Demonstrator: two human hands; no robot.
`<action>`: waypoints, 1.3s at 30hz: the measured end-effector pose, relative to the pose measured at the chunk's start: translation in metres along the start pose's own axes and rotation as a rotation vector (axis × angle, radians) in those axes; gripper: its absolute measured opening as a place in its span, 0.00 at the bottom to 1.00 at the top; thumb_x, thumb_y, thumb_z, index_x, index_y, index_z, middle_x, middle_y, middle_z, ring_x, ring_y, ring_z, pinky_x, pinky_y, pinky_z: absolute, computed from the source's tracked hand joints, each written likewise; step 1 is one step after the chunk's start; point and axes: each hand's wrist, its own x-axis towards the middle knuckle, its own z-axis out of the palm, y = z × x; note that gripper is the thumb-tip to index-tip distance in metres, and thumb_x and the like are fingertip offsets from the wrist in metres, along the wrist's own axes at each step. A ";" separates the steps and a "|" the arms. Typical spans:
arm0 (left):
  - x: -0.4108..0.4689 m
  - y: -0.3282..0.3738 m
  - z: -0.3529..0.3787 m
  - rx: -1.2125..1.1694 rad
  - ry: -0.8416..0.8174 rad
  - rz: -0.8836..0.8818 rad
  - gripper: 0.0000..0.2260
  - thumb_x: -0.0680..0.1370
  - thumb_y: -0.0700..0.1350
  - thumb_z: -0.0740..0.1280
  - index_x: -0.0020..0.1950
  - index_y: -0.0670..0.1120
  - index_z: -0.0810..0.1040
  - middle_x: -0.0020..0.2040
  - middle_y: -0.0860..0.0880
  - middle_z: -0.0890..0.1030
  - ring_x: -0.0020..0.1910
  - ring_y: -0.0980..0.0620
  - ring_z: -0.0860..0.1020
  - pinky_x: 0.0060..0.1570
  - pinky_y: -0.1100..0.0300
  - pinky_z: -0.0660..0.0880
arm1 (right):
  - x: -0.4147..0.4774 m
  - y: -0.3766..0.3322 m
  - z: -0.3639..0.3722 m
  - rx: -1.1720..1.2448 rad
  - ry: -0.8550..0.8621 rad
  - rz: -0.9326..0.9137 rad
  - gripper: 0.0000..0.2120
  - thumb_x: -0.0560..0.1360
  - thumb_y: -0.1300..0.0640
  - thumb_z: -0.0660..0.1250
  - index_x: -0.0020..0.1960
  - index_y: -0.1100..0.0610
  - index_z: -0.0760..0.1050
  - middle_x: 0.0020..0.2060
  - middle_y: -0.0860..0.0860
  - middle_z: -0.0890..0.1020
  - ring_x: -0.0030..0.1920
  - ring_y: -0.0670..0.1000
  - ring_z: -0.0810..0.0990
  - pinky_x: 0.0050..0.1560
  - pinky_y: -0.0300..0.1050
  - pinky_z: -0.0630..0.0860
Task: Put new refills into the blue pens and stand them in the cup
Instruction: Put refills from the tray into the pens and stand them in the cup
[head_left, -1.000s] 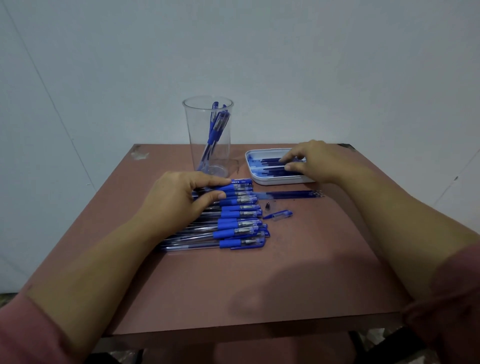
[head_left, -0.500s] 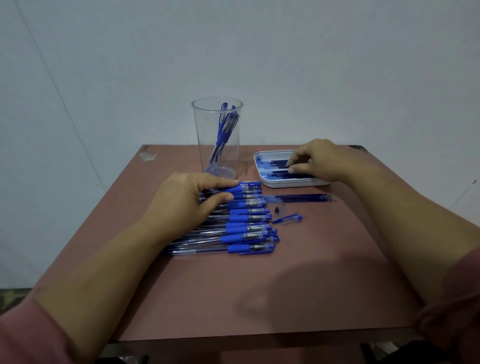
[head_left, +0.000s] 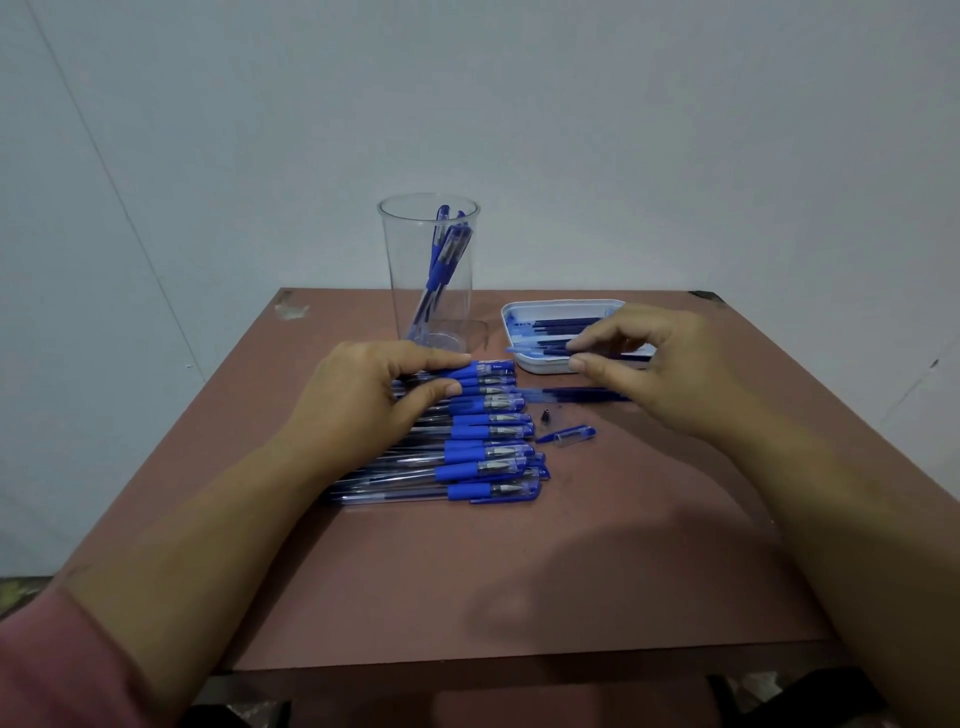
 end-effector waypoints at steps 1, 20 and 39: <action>0.000 0.000 0.000 -0.001 0.001 0.000 0.14 0.74 0.50 0.72 0.59 0.55 0.82 0.50 0.56 0.85 0.48 0.60 0.81 0.48 0.64 0.76 | -0.002 0.005 0.004 0.009 0.013 -0.003 0.08 0.70 0.60 0.76 0.45 0.49 0.81 0.39 0.42 0.82 0.42 0.41 0.79 0.45 0.35 0.74; 0.000 -0.001 -0.001 0.006 -0.056 0.012 0.13 0.74 0.50 0.73 0.58 0.56 0.82 0.50 0.56 0.85 0.47 0.58 0.82 0.50 0.53 0.80 | -0.005 0.011 0.019 0.001 -0.003 -0.035 0.05 0.70 0.61 0.76 0.46 0.54 0.84 0.39 0.41 0.81 0.42 0.41 0.80 0.44 0.29 0.72; -0.001 -0.001 0.001 -0.058 -0.095 0.008 0.13 0.73 0.49 0.74 0.56 0.61 0.81 0.49 0.59 0.85 0.48 0.64 0.80 0.49 0.65 0.77 | -0.003 0.015 0.031 -0.153 -0.072 -0.159 0.08 0.74 0.50 0.72 0.52 0.47 0.83 0.40 0.39 0.80 0.44 0.43 0.77 0.45 0.37 0.72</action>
